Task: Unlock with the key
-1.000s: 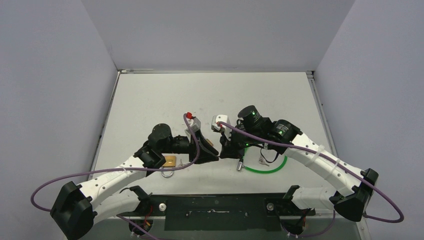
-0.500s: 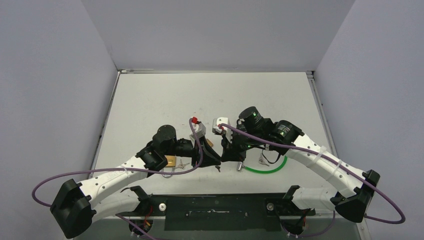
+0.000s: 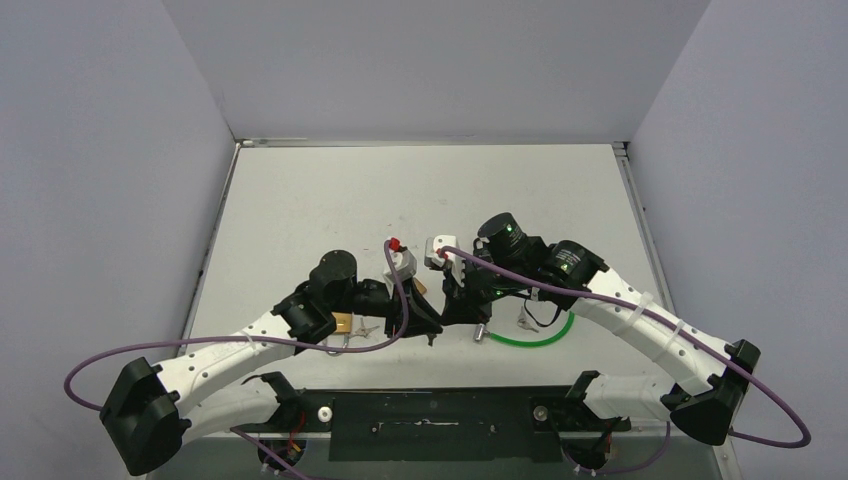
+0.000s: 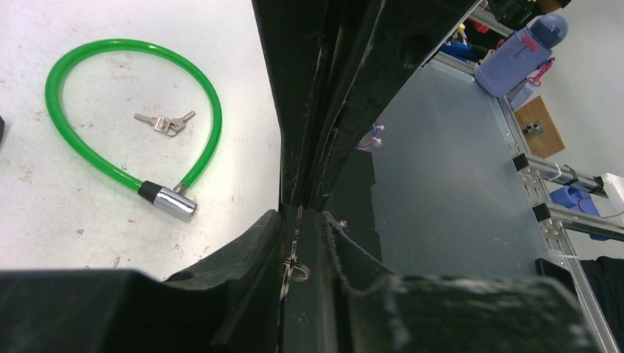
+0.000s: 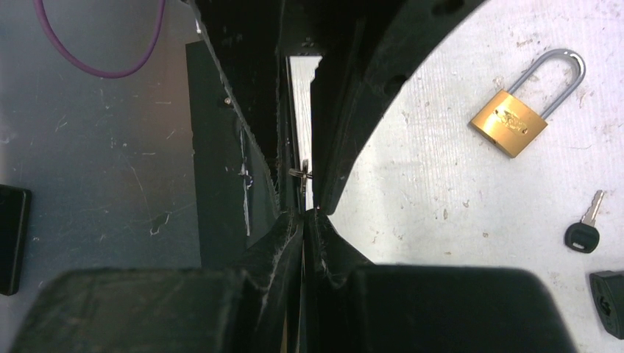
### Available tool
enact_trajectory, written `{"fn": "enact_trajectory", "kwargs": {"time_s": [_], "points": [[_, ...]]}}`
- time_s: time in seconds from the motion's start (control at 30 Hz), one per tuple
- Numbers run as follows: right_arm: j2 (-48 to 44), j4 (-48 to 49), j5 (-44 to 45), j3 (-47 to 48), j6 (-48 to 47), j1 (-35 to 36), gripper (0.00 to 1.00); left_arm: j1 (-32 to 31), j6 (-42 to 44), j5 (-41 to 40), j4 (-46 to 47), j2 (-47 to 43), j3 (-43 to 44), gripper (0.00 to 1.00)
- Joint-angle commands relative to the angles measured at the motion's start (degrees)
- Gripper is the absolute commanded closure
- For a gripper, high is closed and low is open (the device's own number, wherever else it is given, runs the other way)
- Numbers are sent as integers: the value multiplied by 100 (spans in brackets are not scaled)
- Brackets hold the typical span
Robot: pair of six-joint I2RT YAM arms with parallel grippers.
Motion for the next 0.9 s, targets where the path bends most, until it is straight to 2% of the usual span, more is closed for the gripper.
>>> {"fn": "enact_trajectory", "kwargs": {"time_s": [0.0,0.13,0.17,0.2,0.3,0.33,0.4,0.67,0.87], "points": [[-230,315,-227,225,-92,25,100,-86,285,36,-206,122,329,73],[-240,298,-219,201,-102,22,100,-100,309,-55,-157,73,356,91],[-243,302,-219,192,-102,21,100,-100,293,-43,-104,64,355,92],[-244,305,-211,175,-102,25,100,-100,279,-8,-77,68,366,89],[-246,303,-193,157,-108,24,100,-95,235,-2,-24,37,377,60],[-244,305,-192,155,-110,23,100,-95,244,-20,-29,16,387,56],[-245,296,-188,155,-119,30,100,-95,262,-49,-46,-30,382,55],[-213,280,-131,137,-124,61,100,-95,275,-65,-94,-26,426,64],[-216,282,-164,161,-128,69,100,-95,303,-105,-169,86,459,100]]}}
